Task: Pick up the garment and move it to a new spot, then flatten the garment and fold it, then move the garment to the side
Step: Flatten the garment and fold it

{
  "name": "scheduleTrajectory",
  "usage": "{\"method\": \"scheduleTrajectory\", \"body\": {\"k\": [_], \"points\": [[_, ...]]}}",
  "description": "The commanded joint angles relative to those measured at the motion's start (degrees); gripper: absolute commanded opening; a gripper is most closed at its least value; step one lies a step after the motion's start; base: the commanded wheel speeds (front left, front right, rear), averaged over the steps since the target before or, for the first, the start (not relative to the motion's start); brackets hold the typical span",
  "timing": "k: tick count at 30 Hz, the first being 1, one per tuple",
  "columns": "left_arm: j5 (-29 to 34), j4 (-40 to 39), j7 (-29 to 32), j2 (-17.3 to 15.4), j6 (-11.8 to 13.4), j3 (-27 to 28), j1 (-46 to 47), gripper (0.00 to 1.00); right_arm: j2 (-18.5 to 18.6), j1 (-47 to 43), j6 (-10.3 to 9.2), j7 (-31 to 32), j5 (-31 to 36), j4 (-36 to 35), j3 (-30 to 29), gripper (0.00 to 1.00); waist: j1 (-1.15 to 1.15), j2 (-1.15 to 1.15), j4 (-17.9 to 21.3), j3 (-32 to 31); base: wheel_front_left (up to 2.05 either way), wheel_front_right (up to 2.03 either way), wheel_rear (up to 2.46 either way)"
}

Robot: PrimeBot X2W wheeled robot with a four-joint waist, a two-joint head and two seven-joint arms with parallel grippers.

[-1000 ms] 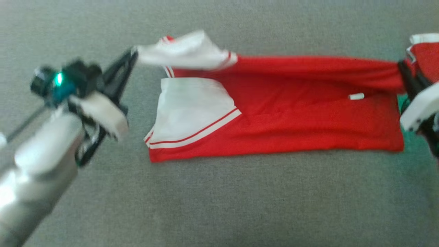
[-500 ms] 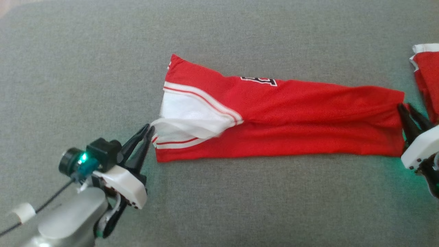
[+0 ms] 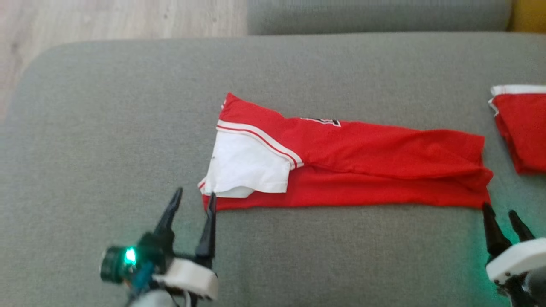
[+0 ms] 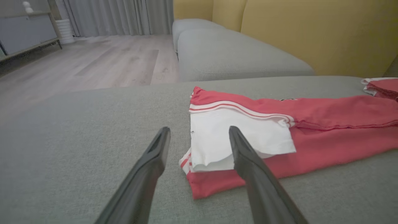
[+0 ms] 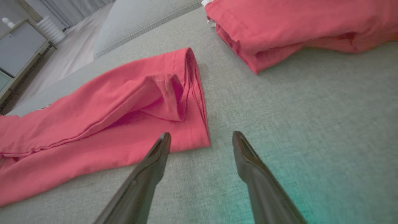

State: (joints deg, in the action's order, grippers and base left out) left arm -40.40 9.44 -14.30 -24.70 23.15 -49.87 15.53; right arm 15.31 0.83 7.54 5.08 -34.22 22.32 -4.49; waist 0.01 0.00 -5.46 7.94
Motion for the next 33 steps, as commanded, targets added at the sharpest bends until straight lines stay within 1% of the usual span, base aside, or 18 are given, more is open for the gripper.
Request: {"method": "scheduleTrajectory", "body": {"k": [1,2,3,6,8,14,20,23,26,27,28,29,30,33], "points": [[1.26,-1.88,-0.68,-0.71,0.79,2.93,0.13,1.00,0.87,0.97,-0.05,-0.06,0.70,-2.39,-0.14,1.00,-0.01,0.00,-1.00,-1.31,0.00,0.00,0.00],[4.13,-3.67,-0.68,0.88,1.77,4.66,-2.94,1.00,-0.66,0.54,-0.05,0.17,2.02,-3.00,-2.52,1.00,-0.01,0.00,-1.79,-2.11,0.00,0.00,0.00],[5.42,-4.27,-0.68,1.54,2.02,5.18,-4.29,1.00,-1.38,0.71,-0.05,0.28,2.78,-3.25,-3.77,1.00,-0.01,0.00,-2.20,-2.44,0.00,0.00,0.00],[8.36,-5.89,-0.69,3.66,2.38,6.90,-7.69,1.00,-3.25,2.40,-0.05,0.72,5.61,-3.56,-7.97,1.00,-0.01,0.00,-3.55,-2.89,0.00,0.00,0.00],[10.17,-6.64,-0.69,4.83,2.14,7.63,-9.29,1.00,-4.37,4.20,-0.05,1.28,7.88,-3.26,-10.64,1.00,-0.01,0.00,-4.40,-2.86,0.00,0.00,0.00],[13.90,-6.66,-0.69,7.79,0.00,8.99,-11.36,1.00,-6.97,10.27,-0.05,3.19,14.98,0.42,-16.36,1.00,-0.01,0.00,-6.25,-1.85,0.00,0.00,0.00],[16.15,-5.17,-0.69,9.57,-2.14,10.35,-11.27,1.00,-9.44,11.20,-0.05,5.24,22.24,6.30,-21.48,1.00,-0.01,0.00,-7.01,-1.31,0.00,0.00,0.00],[17.03,-4.78,-0.70,10.11,-2.81,11.25,-11.32,1.00,-10.78,11.26,-0.05,6.08,24.08,7.31,-23.23,1.00,-0.01,0.00,-6.95,-1.08,0.00,0.00,0.00],[17.89,-4.49,-0.70,10.66,-3.44,11.94,-11.43,1.00,-11.58,11.76,-0.05,6.91,24.57,8.19,-23.49,1.00,-0.01,0.00,-7.02,-0.92,0.00,0.00,0.00],[18.17,-4.35,-0.70,10.81,-3.66,12.10,-11.48,1.00,-11.77,11.93,-0.05,7.36,24.16,8.50,-23.00,0.81,-0.01,0.00,-7.06,-0.93,0.00,0.00,0.00],[18.40,-4.20,-0.70,10.95,-3.89,12.26,-11.54,1.00,-11.93,12.02,-0.05,8.04,23.51,8.88,-22.41,0.48,-0.01,0.00,-7.10,-0.96,0.00,0.00,0.00],[18.62,-4.07,-0.70,11.05,-4.10,12.44,-11.60,1.00,-12.05,12.03,-0.05,8.59,22.78,9.09,-21.69,0.08,-0.01,0.00,-7.13,-1.01,0.00,0.00,0.00],[18.83,-3.93,-0.70,11.10,-4.30,12.63,-11.67,1.00,-12.13,11.95,-0.05,9.02,22.02,9.15,-20.95,0.00,-0.01,0.00,-7.15,-1.08,0.00,0.00,0.00],[19.30,-3.63,-0.70,11.20,-4.69,13.34,-11.86,1.00,-12.26,11.52,-0.05,8.97,20.14,8.34,-19.71,0.00,-0.01,0.00,-6.94,-1.31,0.00,0.00,0.00]]}}
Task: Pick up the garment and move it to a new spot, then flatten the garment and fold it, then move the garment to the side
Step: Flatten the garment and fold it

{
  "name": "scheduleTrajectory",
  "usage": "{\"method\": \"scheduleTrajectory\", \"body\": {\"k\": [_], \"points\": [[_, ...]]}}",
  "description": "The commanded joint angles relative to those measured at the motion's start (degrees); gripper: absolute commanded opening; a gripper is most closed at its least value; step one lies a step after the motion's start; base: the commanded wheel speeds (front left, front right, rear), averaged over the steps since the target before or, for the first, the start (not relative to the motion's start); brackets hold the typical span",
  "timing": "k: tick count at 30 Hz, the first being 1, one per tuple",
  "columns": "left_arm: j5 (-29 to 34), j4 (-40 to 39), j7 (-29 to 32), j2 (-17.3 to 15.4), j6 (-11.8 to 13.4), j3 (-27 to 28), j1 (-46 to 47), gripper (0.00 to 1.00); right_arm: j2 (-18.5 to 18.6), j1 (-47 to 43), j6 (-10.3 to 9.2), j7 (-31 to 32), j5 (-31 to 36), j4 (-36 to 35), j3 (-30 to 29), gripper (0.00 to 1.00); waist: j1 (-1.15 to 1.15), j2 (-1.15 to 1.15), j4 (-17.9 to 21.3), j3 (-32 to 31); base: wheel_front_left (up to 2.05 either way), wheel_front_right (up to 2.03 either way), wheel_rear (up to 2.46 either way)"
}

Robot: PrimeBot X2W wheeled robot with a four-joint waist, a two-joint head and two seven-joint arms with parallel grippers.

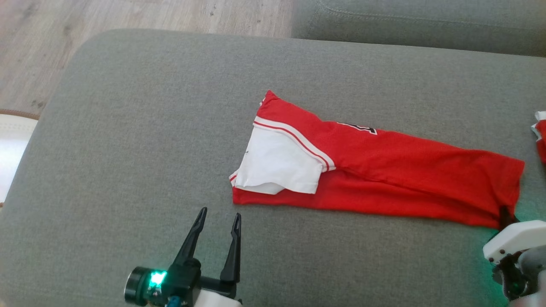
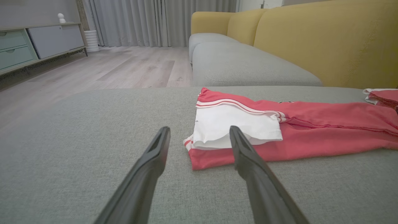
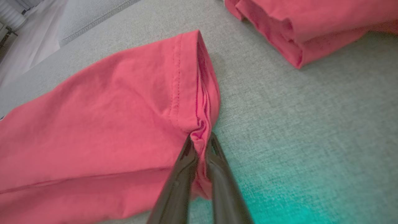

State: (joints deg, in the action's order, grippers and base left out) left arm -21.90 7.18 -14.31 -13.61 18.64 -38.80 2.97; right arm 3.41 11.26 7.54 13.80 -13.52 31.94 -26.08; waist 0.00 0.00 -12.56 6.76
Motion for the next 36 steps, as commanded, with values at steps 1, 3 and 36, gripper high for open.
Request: {"method": "scheduleTrajectory", "body": {"k": [1,3,36], "points": [[0.92,-1.27,-0.69,0.12,-0.25,2.53,0.58,1.00,-0.38,0.94,-0.05,-0.15,-0.95,-1.83,2.03,0.00,0.00,0.00,0.32,-0.27,0.00,0.00,0.00],[1.22,-1.13,-0.69,0.19,-0.44,2.97,0.39,1.00,-0.35,0.50,-0.05,-0.99,-1.54,-3.01,1.94,0.00,0.00,0.00,0.57,-0.52,0.00,0.00,0.00],[1.98,2.06,0.04,0.61,-4.11,1.31,0.68,1.00,-0.40,8.74,-0.05,1.92,-7.92,-15.57,33.07,0.00,0.00,0.00,-11.25,-4.07,0.00,0.00,0.00]]}}
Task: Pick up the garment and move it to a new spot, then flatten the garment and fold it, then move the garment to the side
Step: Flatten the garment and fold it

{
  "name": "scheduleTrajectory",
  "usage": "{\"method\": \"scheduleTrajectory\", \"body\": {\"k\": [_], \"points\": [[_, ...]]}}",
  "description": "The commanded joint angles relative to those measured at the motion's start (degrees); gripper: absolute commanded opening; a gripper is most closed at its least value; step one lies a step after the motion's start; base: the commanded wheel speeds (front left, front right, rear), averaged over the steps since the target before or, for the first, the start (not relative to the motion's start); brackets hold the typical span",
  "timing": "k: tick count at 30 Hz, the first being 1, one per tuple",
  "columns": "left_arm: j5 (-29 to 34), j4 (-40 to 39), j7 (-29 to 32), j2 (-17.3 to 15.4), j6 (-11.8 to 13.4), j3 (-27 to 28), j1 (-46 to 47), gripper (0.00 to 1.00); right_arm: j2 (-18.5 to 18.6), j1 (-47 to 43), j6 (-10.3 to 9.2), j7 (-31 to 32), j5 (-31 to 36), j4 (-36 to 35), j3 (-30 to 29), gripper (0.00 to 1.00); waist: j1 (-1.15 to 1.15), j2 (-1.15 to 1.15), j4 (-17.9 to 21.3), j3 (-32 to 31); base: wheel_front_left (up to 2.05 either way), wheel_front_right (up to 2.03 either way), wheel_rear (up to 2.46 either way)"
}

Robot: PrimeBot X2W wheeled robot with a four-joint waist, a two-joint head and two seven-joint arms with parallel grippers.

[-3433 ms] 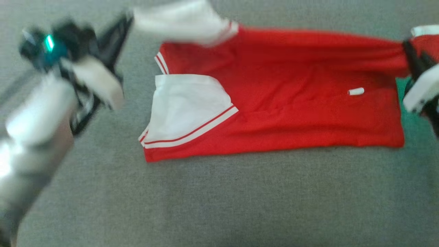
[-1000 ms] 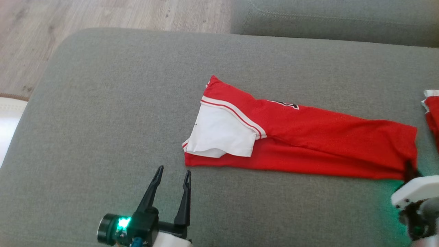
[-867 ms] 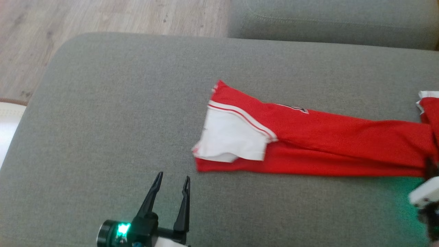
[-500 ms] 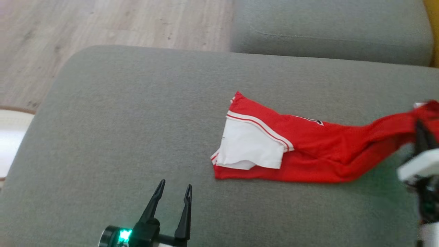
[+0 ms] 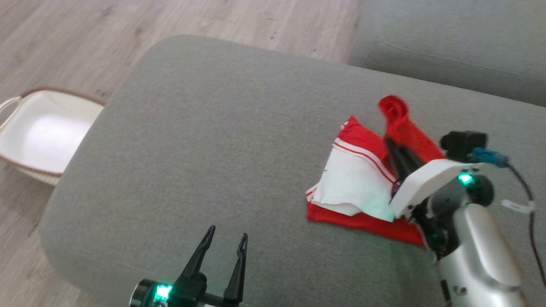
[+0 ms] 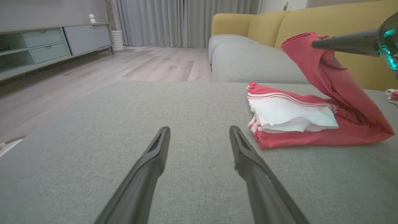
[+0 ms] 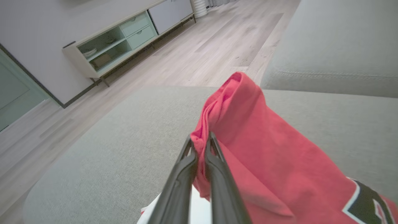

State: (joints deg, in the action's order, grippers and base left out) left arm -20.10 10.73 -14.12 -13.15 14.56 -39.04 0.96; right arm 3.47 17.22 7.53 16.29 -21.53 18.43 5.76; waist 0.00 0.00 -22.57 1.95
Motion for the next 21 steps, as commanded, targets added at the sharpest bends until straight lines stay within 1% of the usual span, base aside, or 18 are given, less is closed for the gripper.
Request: {"method": "scheduleTrajectory", "body": {"k": [1,5,6,7,8,10,13,15,18,19,21], "points": [[0.12,-1.41,-0.18,0.30,-0.02,1.58,2.82,1.00,-0.50,3.14,-0.04,-0.73,-0.10,-0.86,2.40,0.00,0.00,0.00,-1.74,1.00,0.00,0.00,0.00],[0.00,-1.28,-0.44,0.78,-0.06,1.93,3.14,1.00,-0.56,3.88,-0.04,-1.95,-2.07,2.78,7.76,0.00,0.00,0.00,-2.93,1.65,0.00,0.00,0.00],[0.00,-1.36,-0.53,0.89,-0.08,2.09,3.13,1.00,-0.56,3.98,-0.04,-2.43,-2.57,3.41,9.11,0.31,0.00,0.00,-2.97,1.70,0.00,0.00,0.00],[0.03,-1.37,-0.59,0.94,-0.10,2.22,3.09,1.00,-0.57,4.09,-0.04,-2.97,-3.19,3.86,10.32,0.77,0.00,0.00,-2.90,1.72,0.00,0.00,0.00],[0.05,-1.37,-0.64,0.95,-0.04,2.42,2.98,1.00,-0.57,4.21,-0.04,-3.81,-3.80,4.13,11.21,1.00,0.00,0.00,-2.63,1.63,0.00,0.00,0.00],[0.08,-1.42,-0.72,1.03,0.15,2.90,2.79,1.00,-0.57,4.54,-0.04,-5.99,-4.61,4.16,12.26,1.00,0.00,0.00,-1.73,1.40,0.00,0.00,0.00],[-0.19,-1.59,-0.80,1.22,0.28,3.78,2.39,1.00,-0.58,4.58,-0.04,-9.92,-4.63,3.42,12.00,1.00,0.00,0.00,0.44,0.47,0.00,0.00,0.00],[-0.64,-1.71,-0.82,1.34,0.52,4.71,1.96,1.00,-0.42,4.04,-0.04,-12.78,-4.04,2.32,11.33,1.00,0.00,0.00,2.38,-0.47,0.00,0.00,0.00],[-1.00,-1.91,-0.85,1.26,1.28,6.23,1.22,1.00,1.15,2.02,-0.04,-17.51,-3.24,0.31,9.61,1.00,0.00,0.00,5.50,-2.05,0.00,0.00,0.00],[-1.00,-1.91,-0.85,1.26,1.28,6.23,1.22,1.00,1.15,2.02,-0.04,-17.51,-3.24,0.31,9.61,1.00,0.00,0.00,5.50,-2.05,0.00,0.00,0.00],[-1.26,-2.40,-0.85,1.14,1.82,7.48,0.40,1.00,1.95,-0.17,-0.04,-20.34,-3.55,-0.79,8.01,1.00,0.00,0.00,7.92,-3.27,0.00,0.00,0.00]]}}
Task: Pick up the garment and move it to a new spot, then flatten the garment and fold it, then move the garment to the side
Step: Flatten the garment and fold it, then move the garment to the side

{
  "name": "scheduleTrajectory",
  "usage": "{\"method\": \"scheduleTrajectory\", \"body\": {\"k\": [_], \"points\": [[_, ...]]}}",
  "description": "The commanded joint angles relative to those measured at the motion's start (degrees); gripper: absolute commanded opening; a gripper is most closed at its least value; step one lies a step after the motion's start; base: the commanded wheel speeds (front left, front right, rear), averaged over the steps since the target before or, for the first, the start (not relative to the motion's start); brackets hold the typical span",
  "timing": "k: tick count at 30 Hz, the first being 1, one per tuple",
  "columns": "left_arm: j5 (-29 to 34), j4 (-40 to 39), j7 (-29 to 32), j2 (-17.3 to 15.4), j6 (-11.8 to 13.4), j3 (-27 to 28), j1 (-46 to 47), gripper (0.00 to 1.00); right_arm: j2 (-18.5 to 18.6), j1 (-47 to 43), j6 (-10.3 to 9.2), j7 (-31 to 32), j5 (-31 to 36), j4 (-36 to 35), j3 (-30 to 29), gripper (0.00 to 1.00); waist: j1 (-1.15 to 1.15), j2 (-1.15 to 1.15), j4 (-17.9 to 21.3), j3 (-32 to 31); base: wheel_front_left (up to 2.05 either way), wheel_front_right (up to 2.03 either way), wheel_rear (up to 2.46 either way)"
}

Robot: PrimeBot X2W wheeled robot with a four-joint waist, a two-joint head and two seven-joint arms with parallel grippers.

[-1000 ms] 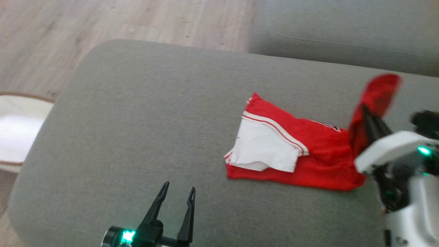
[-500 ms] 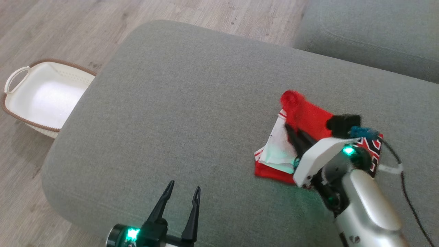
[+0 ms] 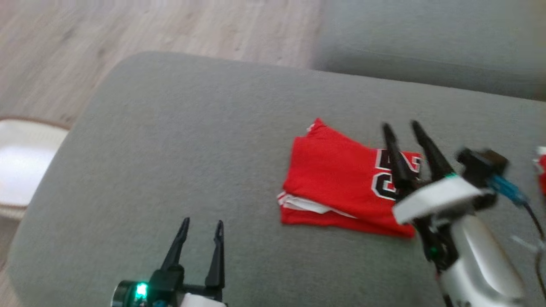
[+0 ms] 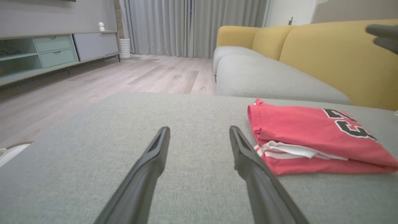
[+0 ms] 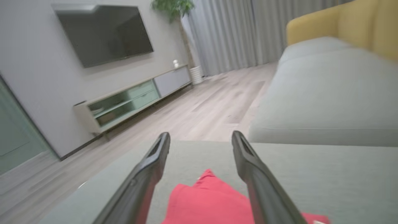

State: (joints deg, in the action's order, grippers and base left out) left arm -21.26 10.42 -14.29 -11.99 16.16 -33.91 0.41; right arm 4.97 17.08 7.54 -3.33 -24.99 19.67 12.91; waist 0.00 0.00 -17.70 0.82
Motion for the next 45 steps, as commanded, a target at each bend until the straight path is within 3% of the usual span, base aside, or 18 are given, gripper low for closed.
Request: {"method": "scheduleTrajectory", "body": {"k": [1,4,9,19,45], "points": [[-0.15,-2.36,-0.69,-0.12,0.42,2.90,0.53,1.00,0.93,-1.25,-0.05,-2.12,-0.17,-2.69,-0.04,1.00,0.00,0.00,4.08,-2.55,0.00,0.00,0.00],[0.18,-3.61,-0.70,-0.22,1.37,5.15,-0.72,1.00,3.09,-7.05,-0.05,-6.87,0.22,-4.52,-3.56,1.00,0.00,0.00,7.69,-4.07,0.00,0.00,0.00],[1.12,-4.36,-0.70,-0.16,1.35,6.37,-2.24,1.00,5.76,-14.68,-0.05,-10.50,0.82,-6.11,-4.54,1.00,0.00,0.00,10.30,-5.59,0.00,0.00,0.00],[3.51,-5.29,-0.71,0.49,0.49,8.34,-7.38,1.00,3.24,-28.43,-0.05,-11.64,9.37,-9.26,-6.37,1.00,0.00,0.00,12.51,-7.50,0.00,0.00,0.00],[8.42,-4.12,-0.71,3.69,-4.03,11.87,-9.60,1.00,2.09,-31.17,-0.05,-11.66,11.90,-9.34,-7.03,1.00,0.00,0.00,12.25,-8.79,0.00,0.00,0.00]]}}
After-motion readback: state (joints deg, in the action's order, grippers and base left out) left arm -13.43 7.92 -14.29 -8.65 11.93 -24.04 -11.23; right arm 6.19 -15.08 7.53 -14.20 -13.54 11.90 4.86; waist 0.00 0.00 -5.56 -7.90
